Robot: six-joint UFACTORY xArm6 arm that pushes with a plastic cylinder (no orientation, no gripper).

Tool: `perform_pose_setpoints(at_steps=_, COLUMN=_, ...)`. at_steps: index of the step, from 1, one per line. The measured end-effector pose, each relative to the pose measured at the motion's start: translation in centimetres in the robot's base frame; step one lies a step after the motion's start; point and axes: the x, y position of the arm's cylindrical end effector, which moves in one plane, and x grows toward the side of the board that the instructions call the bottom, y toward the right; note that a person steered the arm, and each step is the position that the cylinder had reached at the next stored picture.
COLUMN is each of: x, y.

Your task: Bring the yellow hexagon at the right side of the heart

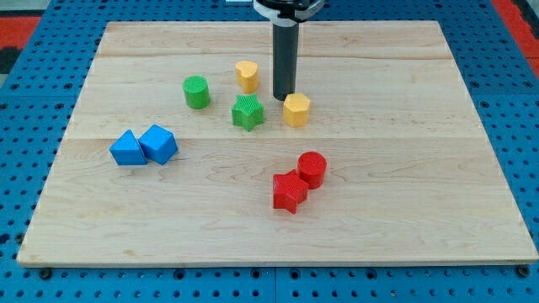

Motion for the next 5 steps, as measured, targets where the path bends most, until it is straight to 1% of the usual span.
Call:
perform_pose_setpoints(at_steps=1, x=2.0, y=0.7)
perform_pose_setpoints(at_steps=2, x=3.8, y=0.1)
perform_pose_setpoints(at_steps=3, x=6.5, y=-1.4)
perform_pose_setpoints(at_steps=4, x=9.4, y=-1.2)
perform_pose_setpoints(at_steps=5, x=8.1, y=3.1)
